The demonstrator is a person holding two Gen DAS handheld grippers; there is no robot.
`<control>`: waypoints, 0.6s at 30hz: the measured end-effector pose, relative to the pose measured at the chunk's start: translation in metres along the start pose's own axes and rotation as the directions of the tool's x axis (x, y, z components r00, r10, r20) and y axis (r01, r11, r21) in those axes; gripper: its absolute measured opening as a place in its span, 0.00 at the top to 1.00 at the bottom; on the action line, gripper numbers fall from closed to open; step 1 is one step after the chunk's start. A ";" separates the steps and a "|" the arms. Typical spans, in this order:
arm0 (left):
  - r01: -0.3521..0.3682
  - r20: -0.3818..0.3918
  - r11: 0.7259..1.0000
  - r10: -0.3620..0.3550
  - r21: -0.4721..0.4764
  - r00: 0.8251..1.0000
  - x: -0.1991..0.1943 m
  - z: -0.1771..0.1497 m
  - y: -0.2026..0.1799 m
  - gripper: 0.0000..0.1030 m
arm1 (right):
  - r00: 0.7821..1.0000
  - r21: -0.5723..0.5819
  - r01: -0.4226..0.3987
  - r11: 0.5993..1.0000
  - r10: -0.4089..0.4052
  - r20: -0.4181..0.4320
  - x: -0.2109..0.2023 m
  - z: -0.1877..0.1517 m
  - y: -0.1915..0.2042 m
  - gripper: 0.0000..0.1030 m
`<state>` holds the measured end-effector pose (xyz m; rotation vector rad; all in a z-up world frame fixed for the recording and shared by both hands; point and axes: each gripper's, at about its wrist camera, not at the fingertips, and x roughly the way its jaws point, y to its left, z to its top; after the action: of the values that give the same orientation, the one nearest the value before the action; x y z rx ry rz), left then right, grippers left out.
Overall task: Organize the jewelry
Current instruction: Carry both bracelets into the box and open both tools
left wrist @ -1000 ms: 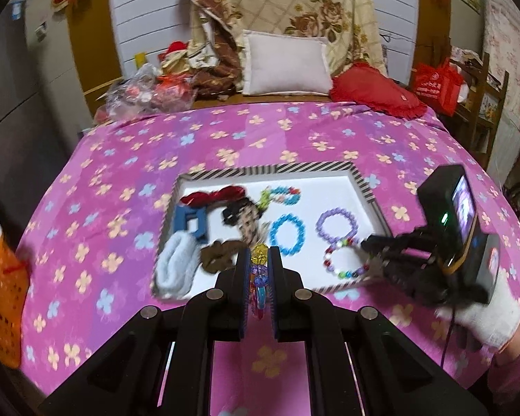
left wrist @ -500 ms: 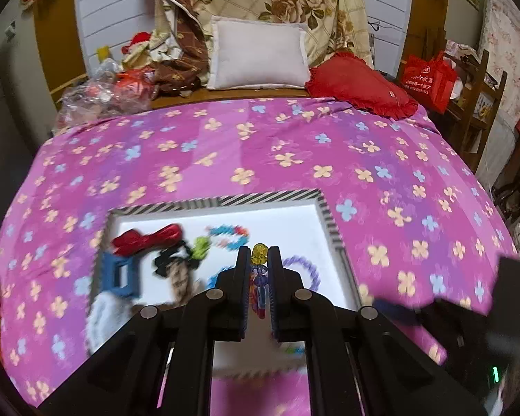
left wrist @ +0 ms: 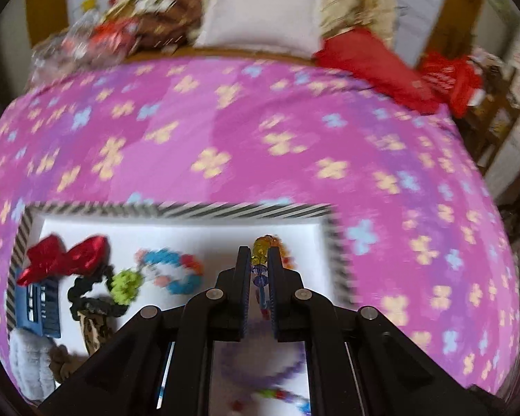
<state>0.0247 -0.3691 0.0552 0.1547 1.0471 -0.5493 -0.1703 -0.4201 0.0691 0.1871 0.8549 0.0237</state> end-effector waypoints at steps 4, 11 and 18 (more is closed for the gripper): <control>-0.030 -0.027 0.999 0.029 -0.025 0.999 0.013 -0.004 0.016 0.86 | 1.000 0.008 -0.010 1.000 0.010 0.003 0.005 0.001 -0.001 0.51; -0.032 -0.045 0.999 0.030 -0.041 0.999 0.007 -0.007 0.022 0.66 | 1.000 0.037 -0.010 0.999 0.011 -0.017 0.014 0.000 0.001 0.51; -0.034 -0.032 0.997 0.032 -0.066 0.999 -0.027 -0.029 0.037 0.61 | 1.000 0.059 -0.004 0.998 0.004 -0.010 0.008 -0.003 0.009 0.42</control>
<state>0.0104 -0.3168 0.0582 0.1218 1.0899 -0.4823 -0.1668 -0.4099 0.0622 0.2442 0.8656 0.0031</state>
